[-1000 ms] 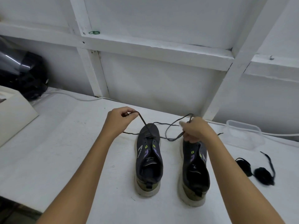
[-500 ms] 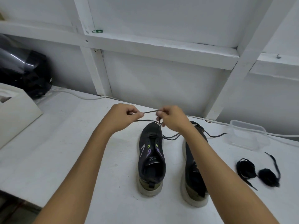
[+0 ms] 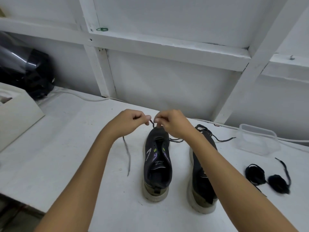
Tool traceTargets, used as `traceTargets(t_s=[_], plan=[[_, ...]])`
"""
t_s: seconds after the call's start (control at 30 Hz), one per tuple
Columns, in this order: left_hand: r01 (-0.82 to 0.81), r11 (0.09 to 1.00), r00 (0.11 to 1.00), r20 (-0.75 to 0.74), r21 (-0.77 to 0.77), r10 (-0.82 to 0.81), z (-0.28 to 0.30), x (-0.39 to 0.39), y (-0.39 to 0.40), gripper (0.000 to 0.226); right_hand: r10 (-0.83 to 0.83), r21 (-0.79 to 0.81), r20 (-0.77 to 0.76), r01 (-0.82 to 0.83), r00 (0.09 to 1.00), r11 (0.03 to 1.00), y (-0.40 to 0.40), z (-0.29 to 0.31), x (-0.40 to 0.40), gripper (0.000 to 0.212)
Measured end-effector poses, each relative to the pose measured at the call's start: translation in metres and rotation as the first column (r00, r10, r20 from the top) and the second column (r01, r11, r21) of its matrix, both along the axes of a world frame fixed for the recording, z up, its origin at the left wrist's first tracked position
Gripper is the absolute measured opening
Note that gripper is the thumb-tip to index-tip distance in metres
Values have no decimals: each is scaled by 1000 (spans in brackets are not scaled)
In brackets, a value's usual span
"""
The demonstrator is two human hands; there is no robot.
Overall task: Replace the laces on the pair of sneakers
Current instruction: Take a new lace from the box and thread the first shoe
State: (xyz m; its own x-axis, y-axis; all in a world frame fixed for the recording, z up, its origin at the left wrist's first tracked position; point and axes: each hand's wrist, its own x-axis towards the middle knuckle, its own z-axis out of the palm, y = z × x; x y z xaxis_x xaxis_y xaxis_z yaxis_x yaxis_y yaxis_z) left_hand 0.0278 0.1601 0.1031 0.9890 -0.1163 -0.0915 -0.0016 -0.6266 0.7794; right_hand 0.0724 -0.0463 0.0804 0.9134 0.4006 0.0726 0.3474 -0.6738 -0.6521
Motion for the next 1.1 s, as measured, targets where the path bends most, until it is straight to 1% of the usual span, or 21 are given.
traceTargets(t_s=[0.07, 0.1, 0.2, 0.23, 0.3, 0.33, 0.4, 0.43, 0.47, 0.53, 0.57, 0.6, 0.63, 0.67, 0.7, 0.73, 0.77, 0.83, 0.87, 0.9, 1.1], plan=[[-22, 1000, 1000, -3, -5, 22, -2, 0, 5, 35, -92, 14, -20, 92, 996, 996, -8, 2, 3, 15], [-25, 1000, 1000, -4, -1, 25, -3, -1, 7, 35, -100, 30, -37, 101, 994, 994, -12, 3, 2, 13], [-3, 1000, 1000, -18, -14, 2, -3, 1, 2, 34, 39, 78, -143, -28, 989, 997, -8, 8, -6, 34], [10, 1000, 1000, -23, -24, -11, -2, 2, -2, 33, 74, 83, -158, -61, 985, 995, -4, 8, -9, 32], [22, 999, 1000, -19, -32, -22, 0, 2, -8, 33, 91, 77, -162, -79, 983, 994, 3, 7, -10, 12], [18, 999, 1000, -18, -27, -19, 0, 2, -9, 32, 70, 60, -147, -62, 987, 996, 4, 5, -9, 12], [-4, 1000, 1000, -29, -16, 4, -3, 1, -1, 33, -42, 20, -123, 45, 992, 999, 0, -1, -1, 22], [-22, 1000, 999, -43, -10, 22, -5, 0, 4, 34, -146, 19, -114, 149, 983, 989, -6, -5, 6, 25], [-40, 999, 998, -57, -11, 39, -7, -1, 9, 35, -266, 42, -109, 272, 958, 961, -13, -9, 13, 24], [-70, 997, 994, -90, -30, 67, -12, -5, 20, 35, -488, 59, -140, 499, 862, 864, -30, -14, 24, 20], [-81, 996, 991, -111, -34, 77, -15, -7, 23, 34, -550, 19, -135, 557, 824, 830, -37, -13, 25, 15], [-87, 996, 989, -125, -32, 83, -16, -9, 25, 34, -564, -42, -111, 564, 818, 825, -44, -13, 25, 13], [-91, 995, 988, -131, -31, 86, -19, -10, 25, 34, -531, -117, -78, 521, 844, 846, -47, -12, 24, 27], [-94, 995, 988, -127, -33, 89, -22, -10, 24, 34, -435, -169, -49, 421, 899, 891, -48, -10, 23, 45], [-92, 995, 989, -120, -37, 87, -24, -11, 22, 34, -311, -190, -47, 297, 949, 936, -42, -6, 18, 59], [-84, 996, 990, -118, -41, 79, -24, -10, 18, 34, -183, -172, -60, 170, 981, 970, -33, -4, 14, 65], [-72, 996, 991, -116, -46, 66, -25, -9, 12, 34, -67, -143, -89, 54, 994, 988, -22, 0, 8, 62], [-47, 996, 993, -107, -69, 39, -25, -6, 1, 33, 66, -113, -92, -76, 994, 991, -3, -2, 1, 38], [-36, 996, 994, -104, -87, 27, -25, -6, -2, 32, 85, -129, -68, -93, 994, 987, 4, -4, 0, 23], [-28, 994, 994, -104, -104, 17, -25, -6, -4, 32, 81, -147, -50, -87, 996, 985, 7, -4, 0, 15], [18, 994, 978, -203, -112, -40, -46, -17, 13, 25, -177, -213, -42, 164, 983, 963, -8, -8, 10, 20]])
